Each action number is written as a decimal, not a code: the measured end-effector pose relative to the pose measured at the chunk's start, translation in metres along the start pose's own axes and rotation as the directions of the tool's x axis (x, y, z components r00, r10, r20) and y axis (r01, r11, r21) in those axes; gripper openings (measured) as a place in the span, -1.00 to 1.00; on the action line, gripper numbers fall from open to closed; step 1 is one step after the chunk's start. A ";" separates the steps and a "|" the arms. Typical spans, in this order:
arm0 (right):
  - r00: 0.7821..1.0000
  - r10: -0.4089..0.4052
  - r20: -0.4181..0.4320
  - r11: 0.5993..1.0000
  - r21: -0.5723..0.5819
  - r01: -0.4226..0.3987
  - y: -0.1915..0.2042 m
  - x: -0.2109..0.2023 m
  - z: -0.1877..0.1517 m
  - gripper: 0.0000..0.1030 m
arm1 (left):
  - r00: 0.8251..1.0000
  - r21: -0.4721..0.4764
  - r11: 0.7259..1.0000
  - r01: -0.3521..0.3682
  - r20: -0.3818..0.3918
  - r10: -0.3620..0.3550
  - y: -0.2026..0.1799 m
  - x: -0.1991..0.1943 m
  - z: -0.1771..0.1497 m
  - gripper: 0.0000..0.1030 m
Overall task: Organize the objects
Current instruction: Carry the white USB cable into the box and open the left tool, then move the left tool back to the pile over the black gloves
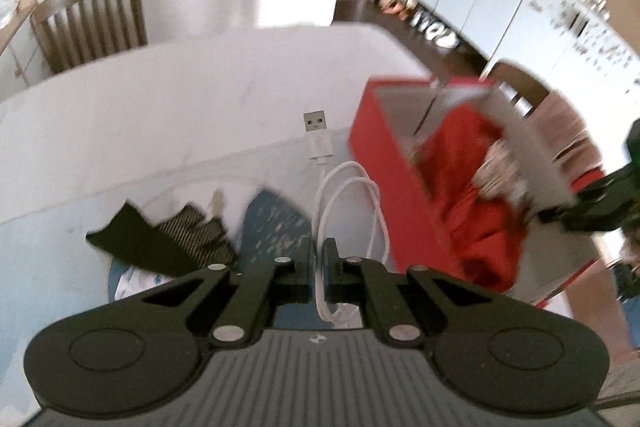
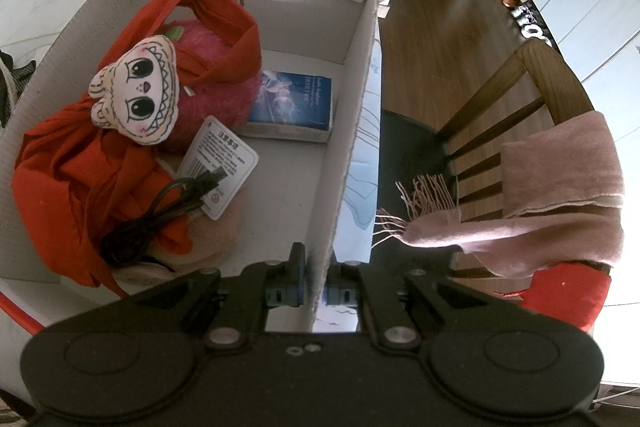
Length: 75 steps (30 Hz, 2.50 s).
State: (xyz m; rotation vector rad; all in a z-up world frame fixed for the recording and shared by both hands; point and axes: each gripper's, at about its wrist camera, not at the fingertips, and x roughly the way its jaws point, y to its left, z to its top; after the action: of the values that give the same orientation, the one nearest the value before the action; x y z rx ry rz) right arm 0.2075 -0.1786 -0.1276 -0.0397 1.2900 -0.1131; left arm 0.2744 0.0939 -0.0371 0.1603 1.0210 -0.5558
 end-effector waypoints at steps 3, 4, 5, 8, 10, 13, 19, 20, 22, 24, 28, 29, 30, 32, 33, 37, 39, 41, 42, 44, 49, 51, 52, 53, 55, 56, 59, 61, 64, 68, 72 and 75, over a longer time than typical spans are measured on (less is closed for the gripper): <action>1.000 0.000 0.000 1.000 0.000 0.000 0.000 0.000 0.000 -0.88 | 0.998 -0.003 0.999 0.047 0.053 -0.046 -0.008 -0.020 0.016 -0.94; 1.000 0.000 0.001 1.000 0.000 0.000 0.000 0.000 0.000 -0.88 | 0.996 0.005 0.998 0.060 0.068 -0.061 -0.012 -0.026 0.022 -0.94; 1.000 0.000 0.000 1.000 -0.001 0.000 0.000 0.000 0.000 -0.88 | 0.994 0.022 0.997 0.070 0.083 -0.072 -0.017 -0.032 0.027 -0.94; 1.000 0.000 0.000 1.000 -0.001 0.000 0.000 0.000 0.000 -0.88 | 0.987 0.073 0.992 0.105 0.110 -0.113 -0.037 -0.042 0.041 -0.94; 1.000 0.000 0.000 1.000 -0.001 0.000 0.000 0.000 0.000 -0.88 | 0.983 0.116 0.985 0.131 0.112 -0.144 -0.054 -0.045 0.049 -0.94; 1.000 0.001 0.000 1.000 0.000 -0.001 0.000 0.000 0.000 -0.88 | 0.978 0.164 0.972 0.166 0.098 -0.183 -0.076 -0.041 0.059 -0.94; 1.000 0.000 0.000 1.000 -0.001 0.000 0.000 0.000 0.000 -0.88 | 0.971 0.226 0.948 0.224 0.034 -0.237 -0.122 -0.007 0.066 -0.94; 1.000 0.000 0.000 1.000 0.000 0.000 0.000 0.000 0.000 -0.88 | 0.970 0.233 0.945 0.228 0.024 -0.240 -0.130 0.001 0.067 -0.94; 1.000 0.001 0.000 1.000 0.001 -0.001 0.000 0.000 0.000 -0.88 | 0.970 0.237 0.943 0.234 0.009 -0.243 -0.139 0.015 0.069 -0.94; 1.000 0.001 0.001 1.000 0.000 -0.001 0.000 -0.001 0.000 -0.88 | 0.970 0.233 0.943 0.239 -0.013 -0.243 -0.148 0.031 0.071 -0.94; 1.000 0.002 0.001 1.000 0.001 -0.002 0.000 -0.001 0.001 -0.88 | 0.971 0.200 0.951 0.237 -0.062 -0.229 -0.156 0.062 0.073 -0.94; 1.000 0.002 0.001 1.000 0.000 -0.002 0.000 -0.001 0.001 -0.88 | 0.971 0.193 0.953 0.235 -0.075 -0.225 -0.158 0.070 0.073 -0.94; 1.000 0.003 0.001 1.000 0.001 -0.003 0.001 -0.002 0.001 -0.88 | 0.973 0.188 0.955 0.229 -0.085 -0.216 -0.160 0.076 0.072 -0.94; 1.000 0.004 0.001 1.000 0.001 -0.004 0.001 -0.003 0.001 -0.88 | 0.974 0.188 0.958 0.219 -0.098 -0.203 -0.163 0.087 0.073 -0.94; 1.000 0.005 0.001 1.000 0.002 -0.005 0.001 -0.002 0.001 -0.88 | 0.975 0.192 0.958 0.213 -0.100 -0.197 -0.165 0.091 0.073 -0.94; 1.000 0.004 0.001 1.000 0.002 -0.004 0.001 -0.003 0.002 -0.88 | 0.980 0.215 0.958 0.188 -0.105 -0.169 -0.169 0.106 0.075 -0.94; 1.000 0.003 0.001 1.000 0.003 -0.003 0.001 -0.003 0.001 -0.88 | 0.980 0.221 0.958 0.185 -0.112 -0.163 -0.167 0.110 0.076 -0.94; 1.000 0.004 0.001 1.000 0.002 -0.004 0.001 -0.003 0.001 -0.88 | 0.982 0.235 0.956 0.175 -0.117 -0.151 -0.169 0.115 0.075 -0.94; 1.000 0.005 0.001 1.000 0.003 -0.005 0.001 -0.003 0.001 -0.89 | 0.982 0.243 0.955 0.171 -0.122 -0.145 -0.170 0.116 0.075 -0.94; 1.000 0.005 0.001 1.000 0.003 -0.005 0.001 -0.003 0.001 -0.89 | 0.983 0.250 0.954 0.164 -0.128 -0.135 -0.172 0.121 0.076 -0.94; 1.000 0.005 0.002 1.000 0.003 -0.005 0.001 -0.003 0.000 -0.89 | 0.982 0.244 0.956 0.161 -0.139 -0.130 -0.171 0.124 0.079 -0.94; 1.000 0.006 0.002 1.000 0.004 -0.006 0.001 -0.003 0.001 -0.89 | 0.982 0.253 0.954 0.161 -0.134 -0.130 -0.171 0.122 0.078 -0.93; 1.000 0.006 0.002 1.000 0.004 -0.006 0.001 -0.003 0.000 -0.89 | 0.983 0.257 0.953 0.158 -0.131 -0.128 -0.171 0.120 0.077 -0.93; 1.000 0.006 0.002 1.000 0.004 -0.006 0.001 -0.003 0.000 -0.89 | 0.983 0.260 0.953 0.158 -0.129 -0.127 -0.170 0.119 0.076 -0.90; 1.000 0.005 0.002 1.000 0.003 -0.005 0.001 -0.003 0.000 -0.89 | 0.983 0.255 0.953 0.162 -0.128 -0.133 -0.170 0.117 0.076 -0.87; 1.000 0.005 0.002 1.000 0.003 -0.005 0.000 -0.003 0.000 -0.89 | 0.983 0.249 0.954 0.165 -0.126 -0.137 -0.168 0.115 0.075 -0.81; 1.000 0.004 0.002 1.000 0.001 -0.004 -0.001 -0.002 -0.001 -0.89 | 0.983 0.227 0.960 0.162 -0.124 -0.136 -0.161 0.108 0.074 -0.29; 1.000 0.004 0.002 1.000 0.001 -0.004 -0.001 -0.002 -0.001 -0.88 | 0.984 0.218 0.962 0.164 -0.100 -0.146 -0.157 0.100 0.072 0.15; 1.000 0.004 0.002 1.000 0.002 -0.004 -0.001 -0.002 -0.001 -0.88 | 0.983 0.209 0.961 0.181 -0.076 -0.168 -0.150 0.086 0.070 0.27; 1.000 0.001 0.001 1.000 -0.003 -0.001 0.000 -0.002 -0.001 -0.88 | 0.981 0.196 0.961 0.195 -0.046 -0.190 -0.137 0.063 0.066 0.27; 1.000 -0.001 0.001 1.000 -0.004 0.001 -0.001 -0.002 -0.002 -0.88 | 0.983 0.186 0.966 0.178 0.000 -0.181 -0.120 0.040 0.061 0.27; 1.000 -0.001 0.001 1.000 -0.005 0.001 -0.001 -0.002 -0.002 -0.88 | 0.987 0.155 0.976 0.152 0.026 -0.158 -0.098 0.025 0.057 0.27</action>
State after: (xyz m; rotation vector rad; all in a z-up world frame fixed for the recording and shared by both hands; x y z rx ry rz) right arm 0.2055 -0.1789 -0.1262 -0.0451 1.2898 -0.1105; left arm 0.2779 -0.0206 -0.0160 0.2053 0.9592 -0.7776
